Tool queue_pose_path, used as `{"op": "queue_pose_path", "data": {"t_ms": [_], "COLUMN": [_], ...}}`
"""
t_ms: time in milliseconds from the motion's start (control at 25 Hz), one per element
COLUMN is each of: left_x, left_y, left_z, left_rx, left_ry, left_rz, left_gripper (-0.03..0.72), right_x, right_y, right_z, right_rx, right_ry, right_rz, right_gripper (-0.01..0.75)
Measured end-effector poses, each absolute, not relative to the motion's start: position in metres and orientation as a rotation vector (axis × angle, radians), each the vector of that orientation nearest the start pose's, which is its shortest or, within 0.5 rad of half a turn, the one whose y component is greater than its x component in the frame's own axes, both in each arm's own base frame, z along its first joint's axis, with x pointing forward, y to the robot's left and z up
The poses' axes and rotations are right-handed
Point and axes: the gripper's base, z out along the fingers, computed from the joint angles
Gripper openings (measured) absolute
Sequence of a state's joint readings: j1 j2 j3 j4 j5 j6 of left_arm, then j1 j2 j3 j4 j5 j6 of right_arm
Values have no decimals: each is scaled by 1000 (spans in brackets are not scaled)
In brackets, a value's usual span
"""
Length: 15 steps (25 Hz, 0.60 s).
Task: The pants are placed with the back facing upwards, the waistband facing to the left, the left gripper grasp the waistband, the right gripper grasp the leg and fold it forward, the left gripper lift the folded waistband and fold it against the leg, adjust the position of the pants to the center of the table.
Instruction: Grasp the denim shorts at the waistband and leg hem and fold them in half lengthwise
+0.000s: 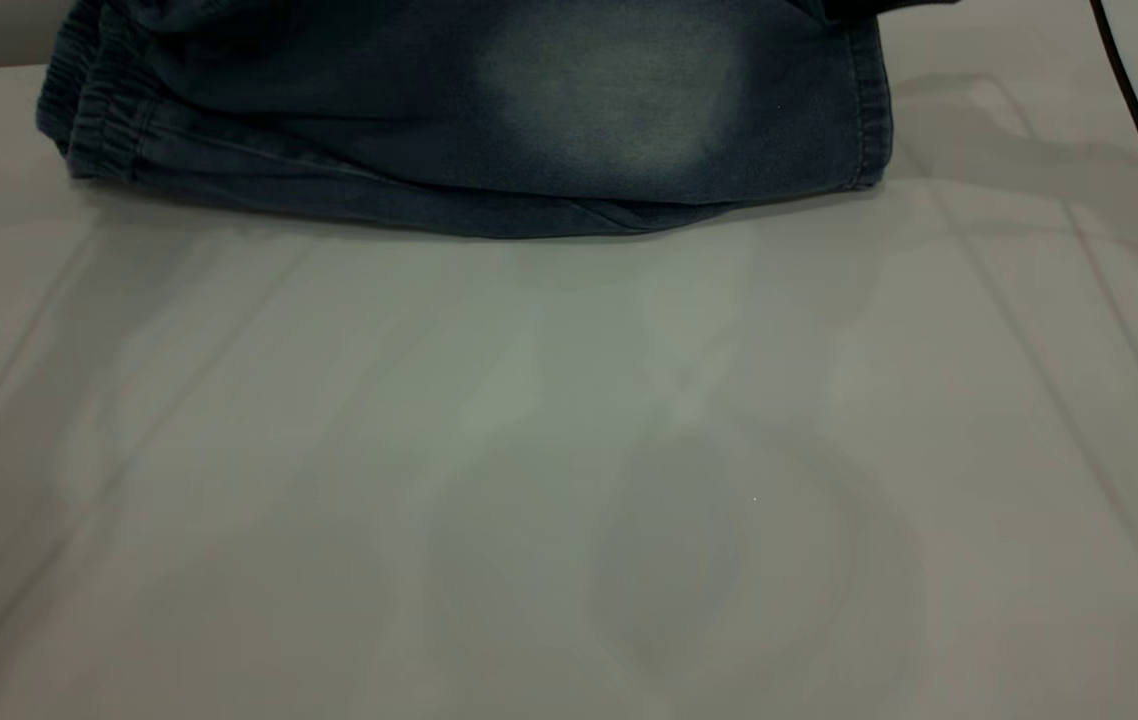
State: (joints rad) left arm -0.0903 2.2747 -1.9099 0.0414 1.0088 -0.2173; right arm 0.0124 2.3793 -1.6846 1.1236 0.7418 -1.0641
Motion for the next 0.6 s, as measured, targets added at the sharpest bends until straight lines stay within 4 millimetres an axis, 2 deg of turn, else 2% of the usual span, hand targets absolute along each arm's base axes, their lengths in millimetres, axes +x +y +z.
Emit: {"op": "queue_pose_path", "data": {"t_ms": [160,360,600], "left_x": [487,493,492], "left_y": [-40,-39,-39], "left_z": [166,168,168], "left_rx": [-148,-129,-124], "left_ry": [2854,2781,2785], "left_rz": [8,20,27], "left_gripper": [140,140,140], "right_x": [491,496,496], "right_y": [59,54,53], "right_z": [94,87,87], "right_rx": [-339,-309,-296], "right_ry": [2420,2412,2412], "right_rz": [751,659,656], "right_gripper": [15,15,31]}}
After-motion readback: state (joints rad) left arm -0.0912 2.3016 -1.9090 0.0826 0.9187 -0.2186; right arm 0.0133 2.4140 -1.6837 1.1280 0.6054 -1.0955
